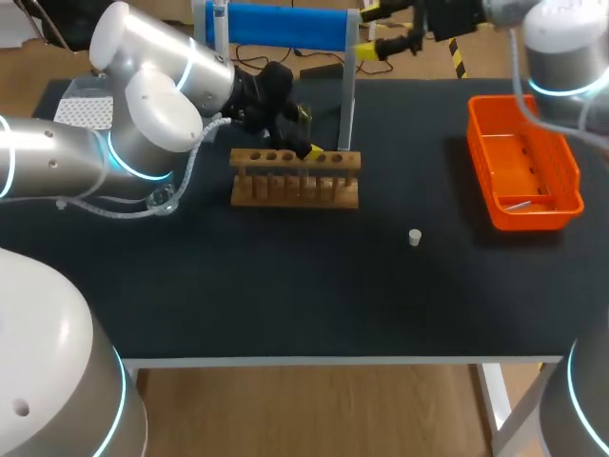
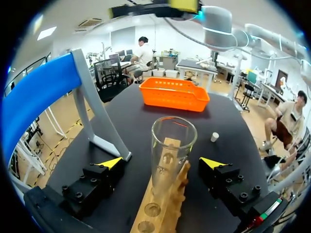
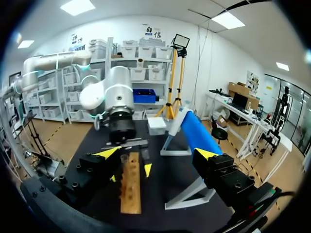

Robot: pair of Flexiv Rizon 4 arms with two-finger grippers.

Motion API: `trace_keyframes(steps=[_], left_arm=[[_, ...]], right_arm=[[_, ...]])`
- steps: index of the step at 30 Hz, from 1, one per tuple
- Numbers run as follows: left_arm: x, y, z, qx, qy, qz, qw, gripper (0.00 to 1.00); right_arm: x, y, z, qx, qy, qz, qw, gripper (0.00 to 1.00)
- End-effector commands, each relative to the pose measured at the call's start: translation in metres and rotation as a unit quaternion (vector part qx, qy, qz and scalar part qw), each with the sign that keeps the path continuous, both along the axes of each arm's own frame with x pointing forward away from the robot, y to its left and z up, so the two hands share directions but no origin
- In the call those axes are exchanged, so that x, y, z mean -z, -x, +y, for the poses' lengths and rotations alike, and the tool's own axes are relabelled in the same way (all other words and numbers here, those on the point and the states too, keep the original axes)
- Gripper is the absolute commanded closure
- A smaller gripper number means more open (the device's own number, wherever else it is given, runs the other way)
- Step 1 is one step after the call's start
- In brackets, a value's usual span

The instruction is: Invert the test tube, pick up the pipette, mount the tip to pipette, aspirate from beaker and dispense into the tube, eject the tip, return the pipette, and cap with the stopper.

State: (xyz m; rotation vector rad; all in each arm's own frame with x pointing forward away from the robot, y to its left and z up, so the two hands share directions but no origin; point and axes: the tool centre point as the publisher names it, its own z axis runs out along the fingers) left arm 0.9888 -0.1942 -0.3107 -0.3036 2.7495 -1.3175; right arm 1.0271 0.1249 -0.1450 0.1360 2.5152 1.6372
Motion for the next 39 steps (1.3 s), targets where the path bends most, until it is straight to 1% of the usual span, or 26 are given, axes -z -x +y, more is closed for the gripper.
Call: trace_keyframes(steps=[1,3,7,8,13,15,37,39], left_arm=[[0.001,0.0,0.0,0.0,0.002,-0.001,1.0,0.0],[0.001,0.0,0.0,0.0,0.002,-0.001,1.0,0.0],[0.001,0.0,0.0,0.0,0.002,-0.001,1.0,0.0],[0.001,0.0,0.0,0.0,0.002,-0.001,1.0,0.0],[0.001,0.0,0.0,0.0,0.002,-0.001,1.0,0.0],[0.001,0.0,0.0,0.0,0.002,-0.001,1.0,0.0],[0.001,0.0,0.0,0.0,0.002,-0.001,1.0,0.0],[0.001,0.0,0.0,0.0,0.002,-0.001,1.0,0.0]], right_arm=[[-0.017,0.056,-0.054,0.001,0.014,-0.002,1.0,0.0],[-0.014,0.075,-0.066,-0.01,0.024,-0.003,1.0,0.0],[-0.002,0.097,-0.08,-0.016,0.04,-0.001,0.999,0.0],[0.003,0.101,-0.084,-0.019,0.037,0.013,0.999,0.0],[0.034,0.117,-0.095,-0.012,0.058,0.026,0.998,0.0],[0.052,0.126,-0.097,-0.015,0.076,0.036,0.996,0.0],[0.052,0.126,-0.097,-0.015,0.076,0.036,0.996,0.0],[0.06,0.133,-0.101,-0.006,0.072,0.048,0.996,0.0]])
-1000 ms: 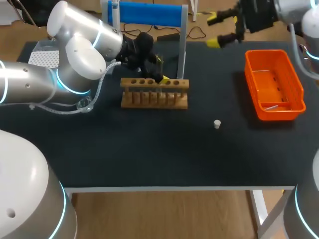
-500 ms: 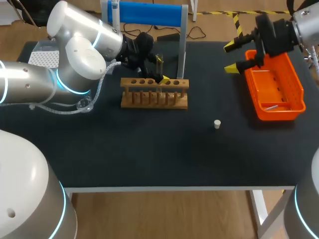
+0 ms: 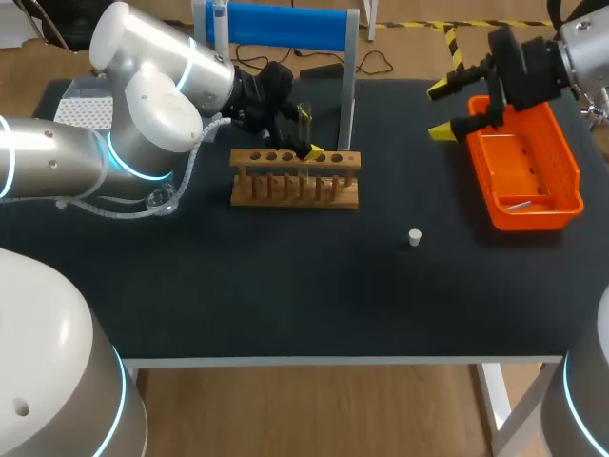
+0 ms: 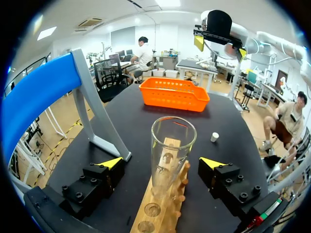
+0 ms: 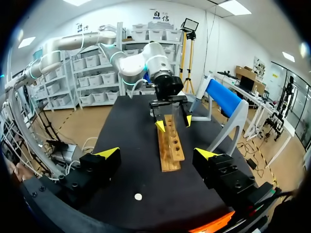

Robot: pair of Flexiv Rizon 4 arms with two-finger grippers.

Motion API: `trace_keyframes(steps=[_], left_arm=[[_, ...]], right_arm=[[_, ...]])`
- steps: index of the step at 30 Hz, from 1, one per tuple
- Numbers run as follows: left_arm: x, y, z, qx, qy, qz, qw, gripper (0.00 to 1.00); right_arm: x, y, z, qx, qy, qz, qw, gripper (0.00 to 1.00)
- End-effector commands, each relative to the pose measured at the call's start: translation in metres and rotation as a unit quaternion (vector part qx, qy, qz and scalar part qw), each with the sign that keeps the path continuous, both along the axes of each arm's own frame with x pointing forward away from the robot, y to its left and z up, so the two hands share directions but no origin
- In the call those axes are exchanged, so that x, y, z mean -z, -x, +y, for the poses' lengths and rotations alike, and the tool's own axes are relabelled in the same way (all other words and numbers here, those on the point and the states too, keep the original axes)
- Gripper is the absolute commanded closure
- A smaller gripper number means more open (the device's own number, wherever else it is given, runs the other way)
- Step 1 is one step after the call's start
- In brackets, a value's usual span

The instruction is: Invert the test tube, pick up the pipette, mount the tip to pipette, aspirate from beaker and dispense into the tube, eject the tip, return the pipette, and cap with the stopper.

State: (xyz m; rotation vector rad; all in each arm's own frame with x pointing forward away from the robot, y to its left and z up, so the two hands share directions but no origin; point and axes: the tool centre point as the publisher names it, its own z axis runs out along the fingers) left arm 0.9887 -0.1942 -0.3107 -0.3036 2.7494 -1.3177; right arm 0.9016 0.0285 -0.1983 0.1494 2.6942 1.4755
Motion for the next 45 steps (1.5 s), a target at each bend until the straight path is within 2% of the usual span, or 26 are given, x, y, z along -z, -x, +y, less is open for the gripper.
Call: trace_keyframes(steps=[1,7,9,14,18,20,23,30,44,45], left_arm=[[0.001,0.0,0.0,0.0,0.002,-0.001,1.0,0.0],[0.001,0.0,0.0,0.0,0.002,-0.001,1.0,0.0],[0.001,0.0,0.0,0.0,0.002,-0.001,1.0,0.0],[0.001,0.0,0.0,0.0,0.002,-0.001,1.0,0.0],[0.001,0.0,0.0,0.0,0.002,-0.001,1.0,0.0],[0.001,0.0,0.0,0.0,0.002,-0.001,1.0,0.0],[0.001,0.0,0.0,0.0,0.002,-0.001,1.0,0.0],[0.001,0.0,0.0,0.0,0.002,-0.001,1.0,0.0],[0.001,0.0,0.0,0.0,0.002,-0.001,1.0,0.0],[0.001,0.0,0.0,0.0,0.002,-0.001,1.0,0.0]], right_arm=[[0.011,0.014,-0.008,0.001,-0.002,0.011,1.0,0.0],[0.04,0.053,-0.028,0.002,0.013,0.014,1.0,0.0],[0.048,0.066,-0.033,0.006,0.023,0.004,1.0,0.0],[0.062,0.083,-0.041,0.034,0.024,-0.005,0.999,0.0],[0.074,0.09,-0.043,0.069,0.022,-0.003,0.997,0.0],[0.081,0.093,-0.043,0.084,0.015,0.008,0.996,0.0],[0.093,0.1,-0.042,0.115,0.027,0.021,0.993,0.0],[0.115,0.109,-0.037,0.13,0.038,0.035,0.99,0.0],[0.149,0.101,-0.023,0.137,0.056,0.052,0.988,0.0],[0.15,0.1,-0.023,0.137,0.059,0.052,0.987,0.27]])
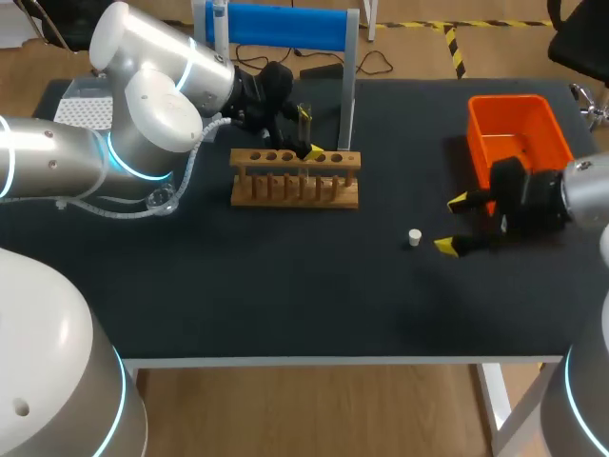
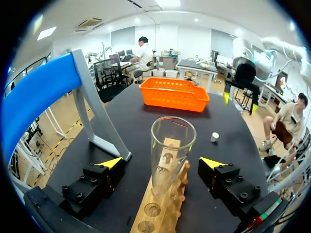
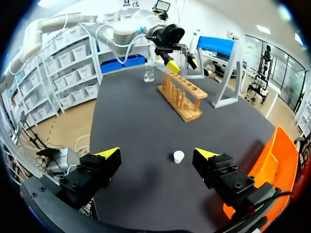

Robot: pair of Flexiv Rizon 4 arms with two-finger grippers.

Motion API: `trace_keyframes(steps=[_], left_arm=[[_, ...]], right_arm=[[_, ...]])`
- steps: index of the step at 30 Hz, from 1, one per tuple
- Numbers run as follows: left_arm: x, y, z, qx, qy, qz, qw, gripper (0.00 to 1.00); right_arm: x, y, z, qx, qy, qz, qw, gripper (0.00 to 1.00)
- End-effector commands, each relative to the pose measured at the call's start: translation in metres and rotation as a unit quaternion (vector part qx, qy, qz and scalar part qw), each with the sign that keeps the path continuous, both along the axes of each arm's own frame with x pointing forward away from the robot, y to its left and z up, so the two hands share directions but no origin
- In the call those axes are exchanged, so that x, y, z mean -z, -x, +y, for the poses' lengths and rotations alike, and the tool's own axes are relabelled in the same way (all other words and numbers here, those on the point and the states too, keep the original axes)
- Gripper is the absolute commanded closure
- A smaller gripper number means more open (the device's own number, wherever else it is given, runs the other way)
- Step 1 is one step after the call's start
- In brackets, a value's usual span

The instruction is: Invert the test tube, pick up the pipette, mount the tip to pipette, aspirate from beaker and dispense into the tube, eject the tip, return the pipette, and cap with the stopper.

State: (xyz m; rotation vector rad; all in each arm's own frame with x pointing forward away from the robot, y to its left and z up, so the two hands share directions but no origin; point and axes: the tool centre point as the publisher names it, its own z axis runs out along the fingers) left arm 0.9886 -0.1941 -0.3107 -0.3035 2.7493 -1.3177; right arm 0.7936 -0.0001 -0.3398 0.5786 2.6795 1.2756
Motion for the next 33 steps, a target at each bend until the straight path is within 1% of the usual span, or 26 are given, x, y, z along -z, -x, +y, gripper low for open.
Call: trace_keyframes(steps=[1,2,3,4,6,7,9,12,15,17,18,19,20,21,23,24,25,27,28,29,31,33], left_arm=[[0.001,0.0,0.0,0.0,0.002,-0.001,1.0,0.0],[0.001,0.0,0.0,0.0,0.002,-0.001,1.0,0.0],[0.001,0.0,0.0,0.0,0.002,-0.001,1.0,0.0],[0.001,0.0,0.0,0.0,0.002,-0.001,1.0,0.0],[0.001,0.0,0.0,0.0,0.002,-0.001,1.0,0.0],[0.001,0.0,0.0,0.0,0.002,-0.001,1.0,0.0],[0.001,0.0,0.0,0.0,0.002,-0.001,1.0,0.0],[0.001,0.0,0.0,0.0,0.002,-0.001,1.0,0.0],[0.001,0.0,0.0,0.0,0.002,-0.001,1.0,0.0],[0.001,0.0,0.0,0.0,0.002,-0.001,1.0,0.0],[0.001,0.0,0.0,0.0,0.002,-0.001,1.0,0.0],[0.001,0.0,0.0,0.0,0.002,-0.001,1.0,0.0],[0.001,0.0,0.0,0.0,0.002,-0.001,1.0,0.0],[0.001,0.0,0.0,0.0,0.002,-0.001,1.0,0.0],[0.001,0.0,0.0,0.0,0.002,-0.001,1.0,0.0],[0.001,0.0,0.0,0.0,0.002,-0.001,1.0,0.0],[0.001,0.0,0.0,0.0,0.002,-0.001,1.0,0.0],[0.001,0.0,0.0,0.0,0.002,-0.001,1.0,0.0],[0.001,0.0,0.0,0.0,0.002,-0.001,1.0,0.0],[0.001,0.0,0.0,0.0,0.002,-0.001,1.0,0.0],[0.001,0.0,0.0,0.0,0.002,-0.001,1.0,0.0],[0.001,0.0,0.0,0.0,0.002,-0.001,1.0,0.0]], right_arm=[[0.011,-0.009,0.006,-0.002,0.007,0.007,1.0,0.44],[0.013,-0.009,0.007,-0.001,0.008,0.009,1.0,0.5],[0.014,-0.01,0.007,-0.001,0.009,0.009,1.0,0.45],[0.015,-0.01,0.007,-0.001,0.01,0.009,1.0,0.45],[0.018,-0.011,0.008,-0.001,0.013,0.01,1.0,0.33],[0.019,-0.012,0.008,-0.001,0.014,0.011,1.0,0.35],[0.021,-0.014,0.009,0.0,0.018,0.012,1.0,0.24],[0.026,-0.017,0.01,0.004,0.023,0.012,1.0,0.27],[0.03,-0.019,0.013,0.008,0.03,0.012,0.999,0.25],[0.033,-0.019,0.015,0.011,0.034,0.013,0.999,0.33],[0.034,-0.02,0.015,0.011,0.034,0.013,0.999,0.34],[0.036,-0.02,0.016,0.012,0.035,0.014,0.999,0.3],[0.037,-0.02,0.017,0.013,0.037,0.014,0.999,0.29],[0.038,-0.02,0.018,0.014,0.037,0.015,0.999,0.31],[0.04,-0.02,0.019,0.015,0.039,0.015,0.999,0.32],[0.041,-0.021,0.019,0.016,0.039,0.015,0.999,0.31],[0.042,-0.021,0.02,0.019,0.04,0.016,0.999,0.27],[0.043,-0.021,0.021,0.02,0.042,0.016,0.999,0.24],[0.044,-0.022,0.021,0.021,0.046,0.014,0.999,0.25],[0.046,-0.022,0.022,0.021,0.048,0.014,0.999,0.23],[0.049,-0.023,0.022,0.023,0.051,0.014,0.998,0.22],[0.052,-0.025,0.022,0.026,0.054,0.012,0.998,0.2]])
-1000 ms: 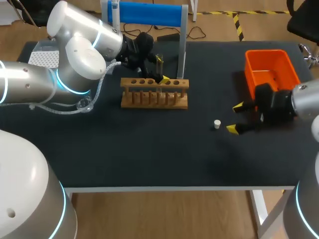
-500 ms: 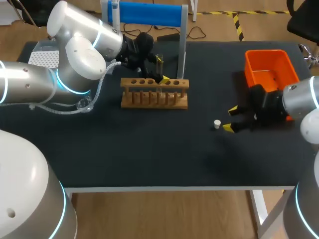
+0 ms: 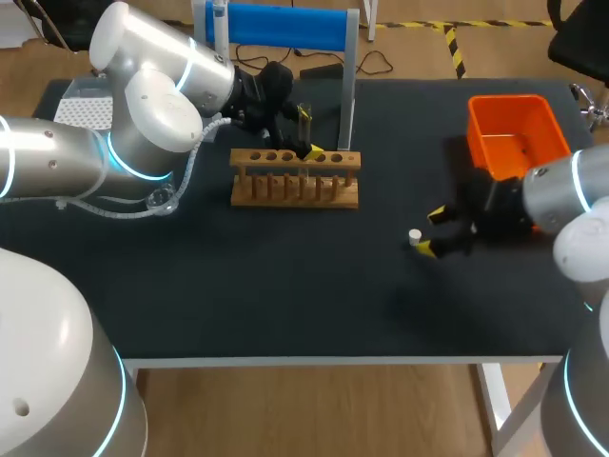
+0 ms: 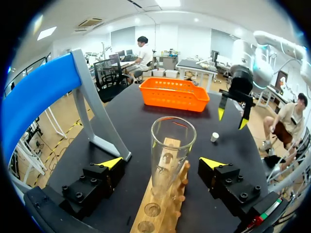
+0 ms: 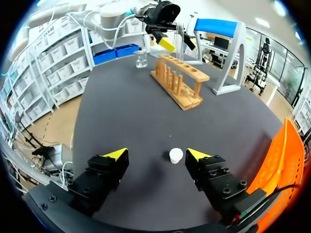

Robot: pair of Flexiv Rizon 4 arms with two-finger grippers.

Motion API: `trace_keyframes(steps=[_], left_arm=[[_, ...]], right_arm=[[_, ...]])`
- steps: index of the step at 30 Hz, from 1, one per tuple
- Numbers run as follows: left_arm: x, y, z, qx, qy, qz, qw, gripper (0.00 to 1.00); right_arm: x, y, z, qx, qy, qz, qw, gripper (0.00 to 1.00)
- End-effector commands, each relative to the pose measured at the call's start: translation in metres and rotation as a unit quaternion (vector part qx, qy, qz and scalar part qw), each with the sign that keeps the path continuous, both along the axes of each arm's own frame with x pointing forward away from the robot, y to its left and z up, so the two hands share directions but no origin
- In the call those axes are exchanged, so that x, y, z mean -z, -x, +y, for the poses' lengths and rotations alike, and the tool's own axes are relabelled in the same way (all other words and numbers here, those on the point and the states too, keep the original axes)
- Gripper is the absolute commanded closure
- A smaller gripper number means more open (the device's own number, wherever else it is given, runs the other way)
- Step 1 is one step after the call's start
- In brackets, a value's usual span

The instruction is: Invert the test tube, pick up the pipette, mount the tip to pipette, aspirate from beaker and dispense into the tube, eject the tip, return the pipette, and cap with the stopper.

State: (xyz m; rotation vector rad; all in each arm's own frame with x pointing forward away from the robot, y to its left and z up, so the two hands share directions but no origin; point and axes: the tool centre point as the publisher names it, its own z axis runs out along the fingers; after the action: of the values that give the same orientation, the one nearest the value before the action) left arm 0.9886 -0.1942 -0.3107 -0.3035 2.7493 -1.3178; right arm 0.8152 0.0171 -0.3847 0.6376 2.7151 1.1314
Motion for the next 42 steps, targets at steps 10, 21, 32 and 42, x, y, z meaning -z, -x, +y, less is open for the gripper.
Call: trace_keyframes(steps=[10,21,32,42], left_arm=[[0.001,0.0,0.0,0.0,0.002,-0.001,1.0,0.0],[0.001,0.0,0.0,0.0,0.002,-0.001,1.0,0.0],[0.001,0.0,0.0,0.0,0.002,-0.001,1.0,0.0],[0.001,0.0,0.0,0.0,0.002,-0.001,1.0,0.0]], right_arm=[[0.021,-0.009,0.007,0.011,0.012,0.009,1.0,0.25],[0.031,-0.016,0.008,0.018,0.016,0.016,1.0,0.3],[0.036,-0.022,0.01,0.021,0.017,0.018,0.999,0.39],[0.04,-0.026,0.01,0.026,0.02,0.018,0.999,0.36]])
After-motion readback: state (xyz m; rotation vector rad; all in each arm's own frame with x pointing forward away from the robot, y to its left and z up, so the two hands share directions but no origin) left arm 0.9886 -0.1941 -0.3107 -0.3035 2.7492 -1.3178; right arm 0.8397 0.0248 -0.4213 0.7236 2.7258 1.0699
